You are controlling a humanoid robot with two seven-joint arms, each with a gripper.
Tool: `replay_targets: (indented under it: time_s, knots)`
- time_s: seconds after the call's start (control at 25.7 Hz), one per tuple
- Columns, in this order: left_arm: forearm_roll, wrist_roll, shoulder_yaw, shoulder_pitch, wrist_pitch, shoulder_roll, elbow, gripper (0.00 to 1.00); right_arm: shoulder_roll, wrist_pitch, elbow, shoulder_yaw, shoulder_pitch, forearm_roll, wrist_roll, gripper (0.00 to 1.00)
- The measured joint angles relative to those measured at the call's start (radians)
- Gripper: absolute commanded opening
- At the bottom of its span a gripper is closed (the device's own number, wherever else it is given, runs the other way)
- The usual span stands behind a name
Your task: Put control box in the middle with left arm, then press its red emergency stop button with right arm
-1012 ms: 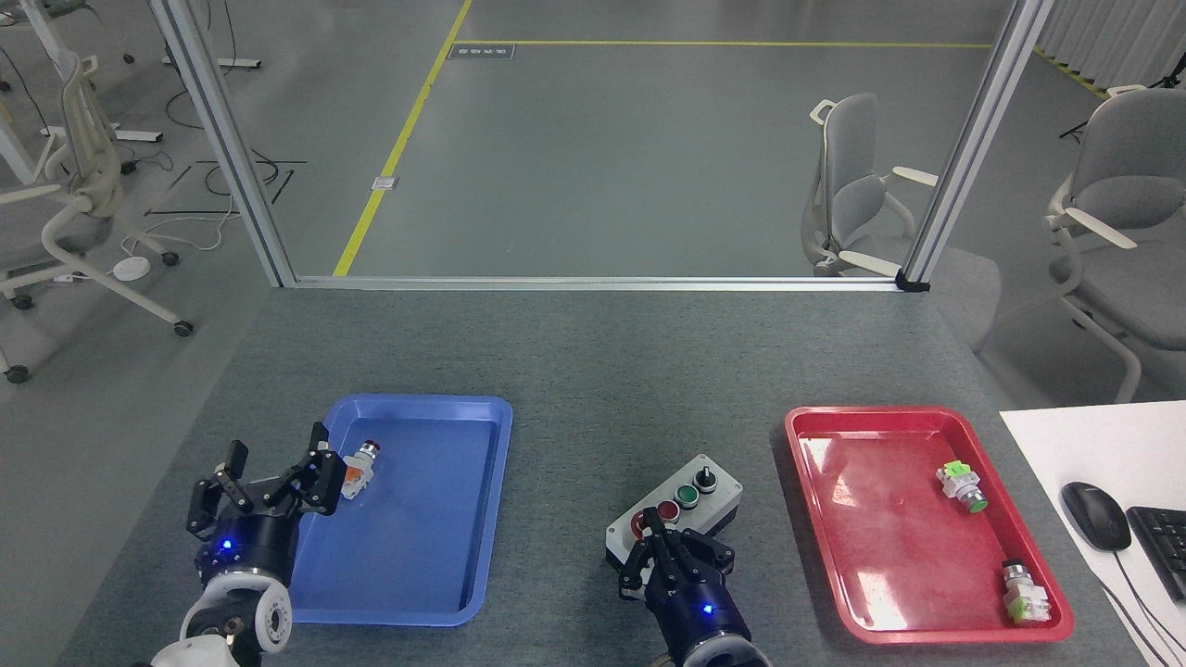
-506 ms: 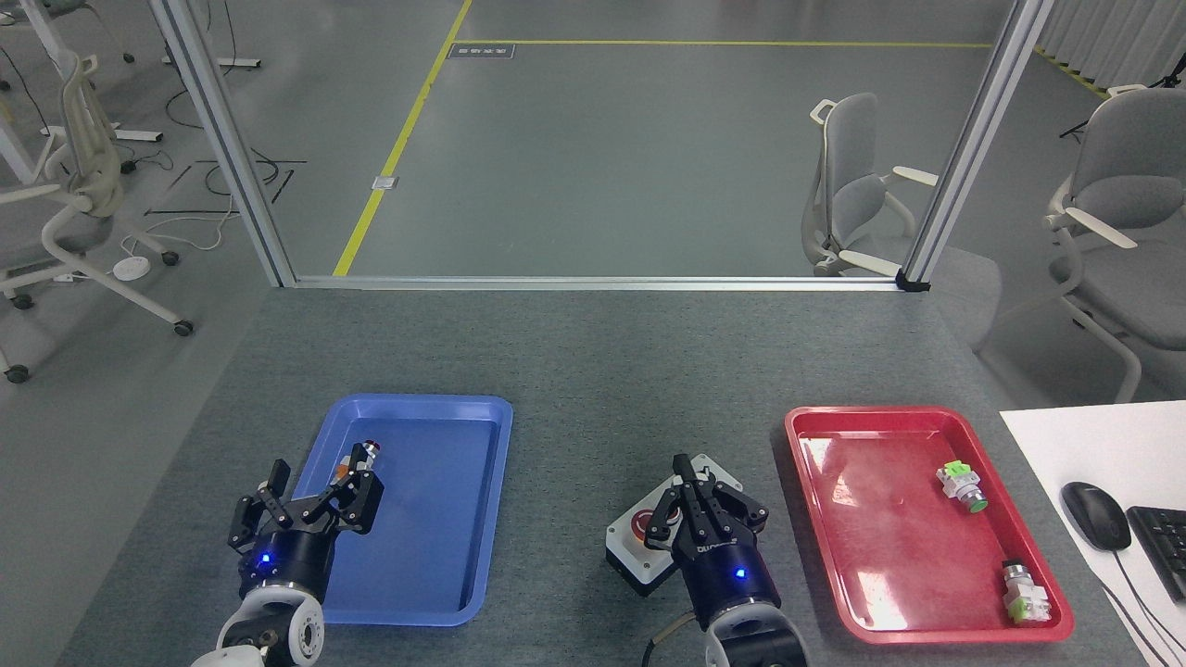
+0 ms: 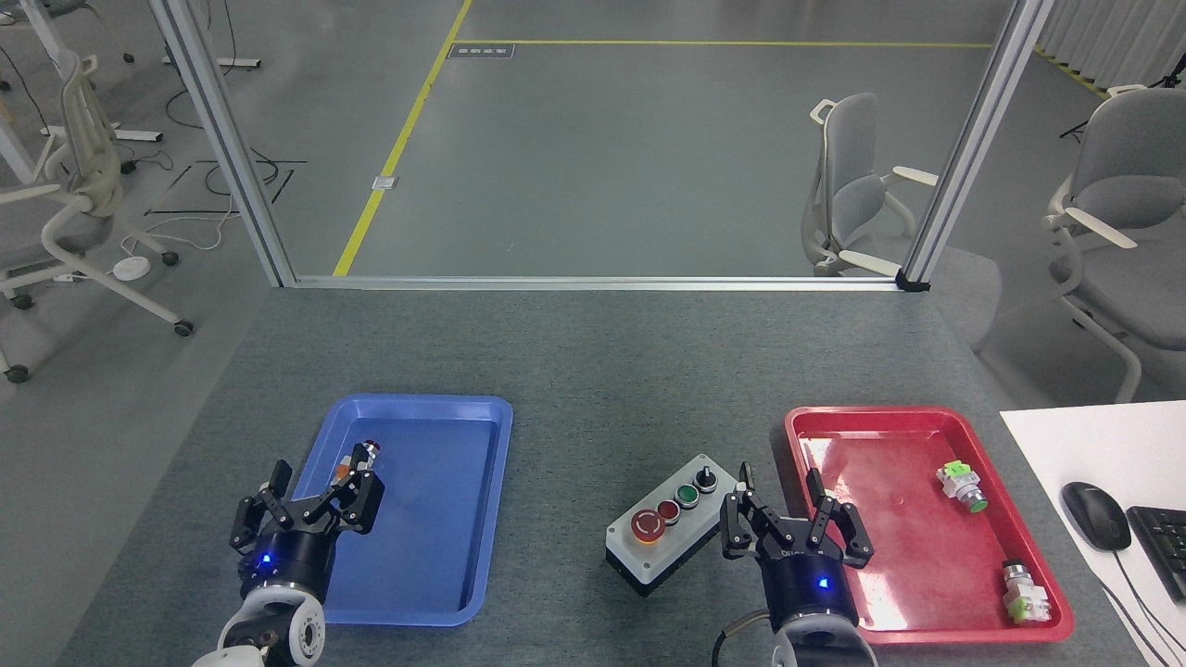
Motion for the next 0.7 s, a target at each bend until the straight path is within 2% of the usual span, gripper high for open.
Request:
replay_targets:
  time_s: [0.31, 0.7]
  knots:
    - [0.000, 0.000, 0.000, 0.000, 0.000, 0.000, 0.000, 0.99, -0.031, 0.008, -0.026, -0.028, 0.023, -0.025, -0.046, 0.98]
    - [0.000, 0.000, 0.000, 0.000, 0.000, 0.000, 0.000, 0.99, -0.047, 0.001, -0.035, -0.028, 0.027, -0.024, -0.050, 0.98]
